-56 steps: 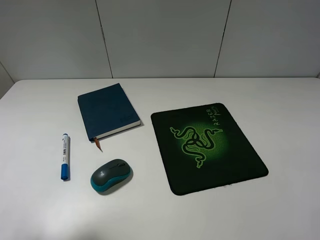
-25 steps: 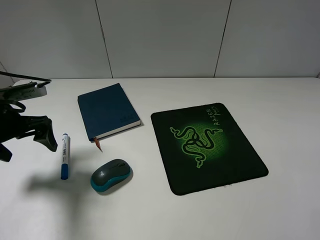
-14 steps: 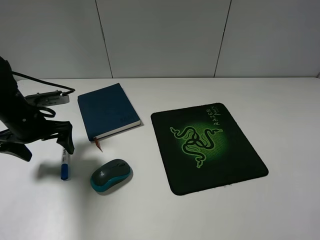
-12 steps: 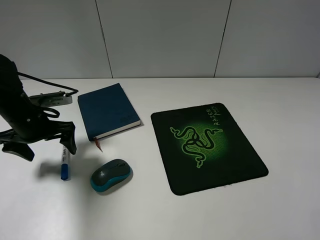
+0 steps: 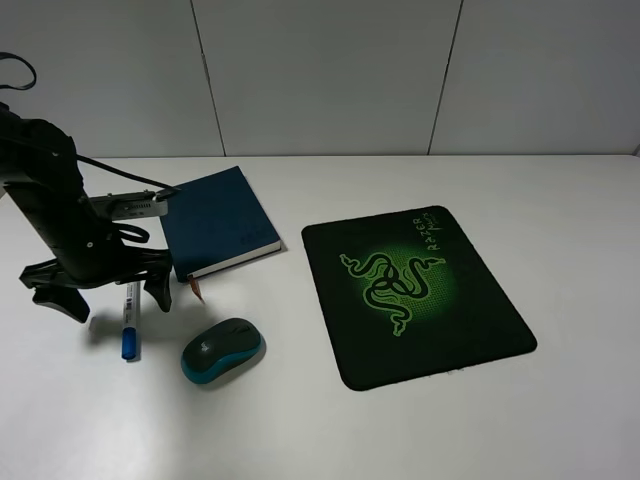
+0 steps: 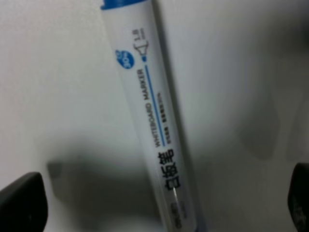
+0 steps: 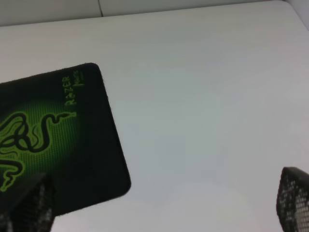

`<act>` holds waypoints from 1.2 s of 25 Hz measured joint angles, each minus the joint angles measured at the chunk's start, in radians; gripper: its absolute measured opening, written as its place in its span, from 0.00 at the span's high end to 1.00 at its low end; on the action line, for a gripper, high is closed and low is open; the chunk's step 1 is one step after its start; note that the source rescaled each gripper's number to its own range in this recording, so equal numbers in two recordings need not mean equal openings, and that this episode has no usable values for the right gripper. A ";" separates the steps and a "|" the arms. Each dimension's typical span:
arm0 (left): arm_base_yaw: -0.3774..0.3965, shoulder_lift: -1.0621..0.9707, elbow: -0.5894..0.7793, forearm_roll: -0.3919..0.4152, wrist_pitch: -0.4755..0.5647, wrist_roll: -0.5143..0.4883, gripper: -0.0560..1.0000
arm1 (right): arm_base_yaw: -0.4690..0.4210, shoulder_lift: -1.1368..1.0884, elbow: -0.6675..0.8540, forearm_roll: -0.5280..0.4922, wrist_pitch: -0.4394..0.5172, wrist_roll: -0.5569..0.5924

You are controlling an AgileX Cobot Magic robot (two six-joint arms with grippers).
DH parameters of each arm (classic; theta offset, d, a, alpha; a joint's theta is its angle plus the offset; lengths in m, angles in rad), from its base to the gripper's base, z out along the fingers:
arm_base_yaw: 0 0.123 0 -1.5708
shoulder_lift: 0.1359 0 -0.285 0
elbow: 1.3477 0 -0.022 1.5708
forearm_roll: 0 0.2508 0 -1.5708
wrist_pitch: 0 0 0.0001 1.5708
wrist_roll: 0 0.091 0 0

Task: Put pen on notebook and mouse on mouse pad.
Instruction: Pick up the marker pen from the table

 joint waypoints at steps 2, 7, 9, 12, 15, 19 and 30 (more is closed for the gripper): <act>0.000 0.001 0.000 0.019 -0.002 -0.013 0.00 | 0.000 0.000 0.000 0.000 0.000 0.000; 0.000 0.001 -0.001 0.052 -0.007 -0.041 0.00 | 0.000 0.000 0.000 0.000 0.000 0.000; 0.000 0.001 -0.001 0.057 -0.013 -0.043 0.00 | 0.000 0.000 0.000 0.000 0.000 0.000; 0.000 0.001 -0.001 0.060 -0.018 -0.046 0.00 | 0.000 0.000 0.000 0.000 0.000 0.000; 0.000 0.001 -0.001 0.063 -0.020 -0.046 0.00 | 0.000 0.000 0.000 0.000 0.000 0.000; 0.000 0.023 -0.002 0.064 -0.023 -0.046 0.00 | 0.000 0.000 0.000 0.000 0.000 0.000; 0.000 0.031 -0.003 0.071 -0.053 -0.046 0.02 | 0.000 0.000 0.000 0.000 0.000 0.000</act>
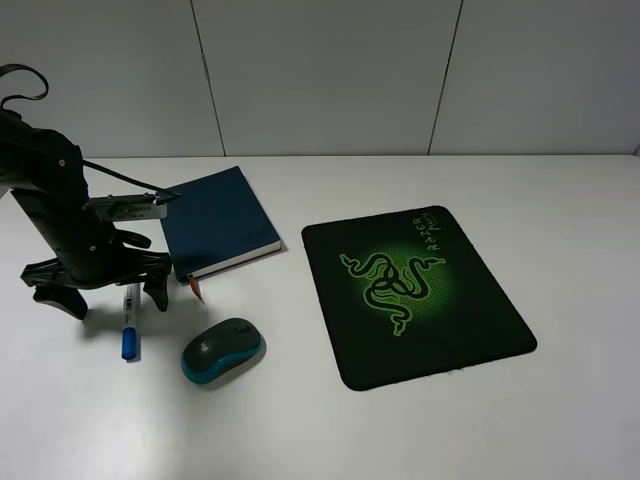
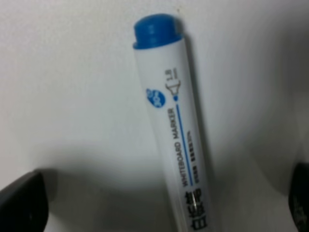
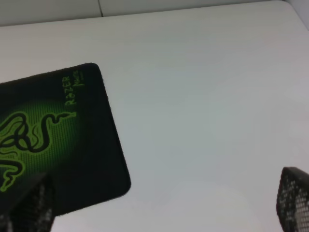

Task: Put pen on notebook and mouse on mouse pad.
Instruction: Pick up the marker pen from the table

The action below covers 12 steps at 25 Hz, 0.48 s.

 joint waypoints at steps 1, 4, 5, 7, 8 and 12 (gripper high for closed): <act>0.000 0.000 0.000 0.000 -0.003 0.000 0.03 | 0.000 0.000 0.000 0.000 0.000 0.000; 0.000 0.000 0.000 0.000 -0.005 0.000 0.09 | 0.000 0.000 0.000 0.000 0.000 0.000; 0.000 0.000 0.000 0.000 -0.005 0.000 0.12 | 0.000 0.000 0.000 0.000 0.000 0.000; 0.000 0.000 0.000 0.000 -0.005 0.000 0.19 | 0.000 0.000 0.000 0.000 0.000 0.000; 0.000 0.000 0.000 0.000 -0.005 0.000 0.23 | 0.000 0.000 0.000 0.000 0.000 0.000; 0.000 0.000 0.000 0.000 -0.005 0.000 0.45 | 0.000 0.000 0.000 0.000 0.000 0.000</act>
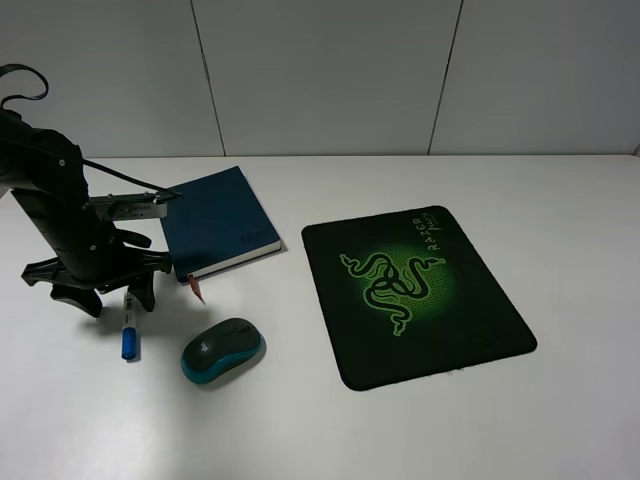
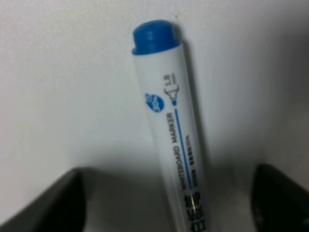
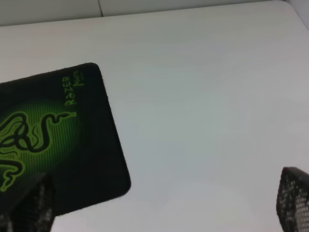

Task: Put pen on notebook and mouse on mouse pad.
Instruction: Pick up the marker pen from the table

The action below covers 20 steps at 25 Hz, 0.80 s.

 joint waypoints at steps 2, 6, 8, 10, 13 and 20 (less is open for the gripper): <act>0.000 0.000 0.000 0.000 0.000 0.000 0.56 | 0.000 0.000 0.000 0.000 0.000 0.000; 0.000 0.000 0.000 0.000 -0.002 0.000 0.74 | 0.000 0.000 0.000 0.000 0.000 0.000; 0.000 0.000 0.000 0.000 -0.004 0.000 0.83 | 0.000 0.000 0.000 0.000 0.000 0.000; 0.000 0.000 0.000 -0.001 -0.005 0.000 0.94 | 0.000 0.000 0.000 0.000 0.000 0.000; 0.000 0.000 -0.001 -0.011 -0.007 0.000 0.95 | 0.000 0.000 0.000 0.000 0.000 0.000; 0.000 0.000 -0.001 -0.027 -0.008 0.000 0.95 | 0.000 0.000 0.000 0.000 0.000 0.000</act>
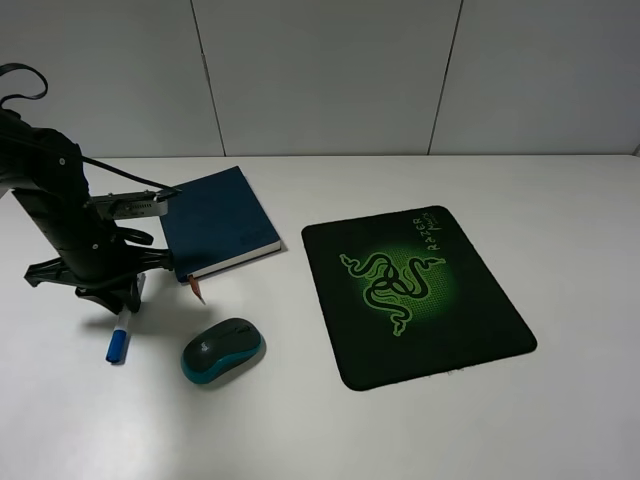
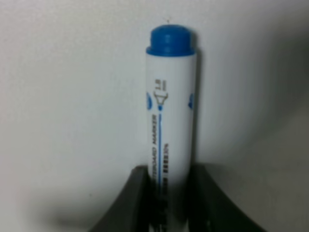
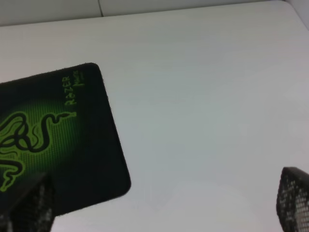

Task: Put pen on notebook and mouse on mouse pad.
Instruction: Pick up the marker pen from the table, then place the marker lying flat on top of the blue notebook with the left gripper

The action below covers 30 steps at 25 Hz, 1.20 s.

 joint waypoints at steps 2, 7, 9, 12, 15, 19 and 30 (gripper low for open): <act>0.000 0.000 -0.002 -0.001 0.011 -0.001 0.95 | 0.000 0.000 0.000 0.000 0.000 0.000; 0.000 -0.007 -0.037 -0.002 0.109 -0.011 0.95 | 0.000 0.000 0.000 0.000 0.000 0.000; 0.000 -0.024 -0.049 -0.002 0.146 -0.012 0.95 | 0.000 0.000 0.000 0.000 0.000 0.000; 0.000 -0.076 -0.053 -0.003 0.197 -0.012 0.95 | 0.000 0.000 0.000 0.000 0.000 0.000; 0.000 -0.136 -0.058 -0.003 0.257 -0.012 0.95 | 0.000 0.000 0.000 0.000 0.000 0.000; 0.000 -0.224 -0.059 -0.003 0.325 -0.012 0.95 | 0.000 0.000 0.000 0.000 0.000 0.000; 0.000 -0.315 -0.208 -0.002 0.478 -0.025 0.95 | 0.000 0.000 0.000 0.000 0.000 0.000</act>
